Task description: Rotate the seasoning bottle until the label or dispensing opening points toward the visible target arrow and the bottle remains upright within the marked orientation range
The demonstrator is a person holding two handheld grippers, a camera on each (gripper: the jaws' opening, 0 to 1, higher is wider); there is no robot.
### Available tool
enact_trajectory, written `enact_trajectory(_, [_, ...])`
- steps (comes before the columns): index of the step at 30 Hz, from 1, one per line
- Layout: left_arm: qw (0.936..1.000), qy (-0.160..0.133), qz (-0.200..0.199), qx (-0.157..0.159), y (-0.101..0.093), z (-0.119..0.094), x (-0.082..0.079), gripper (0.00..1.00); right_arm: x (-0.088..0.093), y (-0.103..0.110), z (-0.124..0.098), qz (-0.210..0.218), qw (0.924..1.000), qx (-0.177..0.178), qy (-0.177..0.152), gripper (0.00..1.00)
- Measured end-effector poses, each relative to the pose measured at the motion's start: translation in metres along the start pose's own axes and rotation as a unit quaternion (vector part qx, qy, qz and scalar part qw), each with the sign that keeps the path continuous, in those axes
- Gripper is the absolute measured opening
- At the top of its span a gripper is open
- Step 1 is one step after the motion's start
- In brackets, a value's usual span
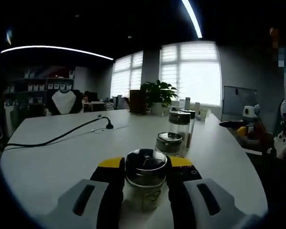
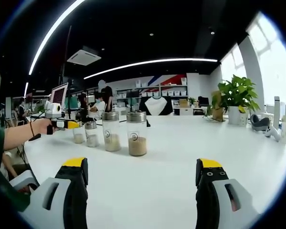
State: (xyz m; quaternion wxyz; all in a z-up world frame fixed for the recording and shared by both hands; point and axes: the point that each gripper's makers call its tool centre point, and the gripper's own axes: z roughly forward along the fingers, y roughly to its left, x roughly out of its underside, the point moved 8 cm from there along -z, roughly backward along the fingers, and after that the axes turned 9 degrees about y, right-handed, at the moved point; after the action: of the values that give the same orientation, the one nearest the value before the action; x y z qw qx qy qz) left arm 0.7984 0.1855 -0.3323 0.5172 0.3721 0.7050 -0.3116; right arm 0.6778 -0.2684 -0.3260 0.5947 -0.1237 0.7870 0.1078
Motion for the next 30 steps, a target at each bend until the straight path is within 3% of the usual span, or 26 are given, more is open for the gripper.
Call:
enact_trajectory(13, [0.9989,-0.016,-0.014,-0.042,-0.003,-0.001,0.003,0.36,0.001,0.004,-0.002,0.001,1.0,0.0,0.001,0.96])
enact_trajectory(14, [0.9988,-0.016,-0.015,-0.043,-0.003,0.0,0.003,0.36,0.017,0.061,-0.03,-0.002,1.0,0.001,-0.001,0.96])
enact_trajectory(16, [0.9985,-0.018,-0.017,-0.049,-0.003,0.0,0.003,0.36,0.026,0.093,-0.046,-0.002,1.0,0.001,-0.001,0.96])
enact_trajectory(18, [0.9982,-0.018,-0.018,-0.054,-0.004,0.0,0.003,0.36,0.027,0.105,-0.053,-0.005,1.0,0.0,-0.001,0.96])
enact_trajectory(20, [0.9978,-0.019,-0.02,-0.06,-0.005,0.0,0.003,0.36,0.024,0.098,-0.05,-0.008,1.0,0.001,-0.002,0.96])
enact_trajectory(24, [0.9966,-0.021,-0.027,-0.076,-0.005,0.001,0.003,0.36,0.03,0.112,-0.056,-0.006,1.0,0.001,0.001,0.96])
enact_trajectory(30, [0.9947,-0.025,-0.035,-0.094,-0.006,0.002,0.003,0.36,0.028,0.111,-0.056,-0.006,1.0,0.0,0.001,0.96])
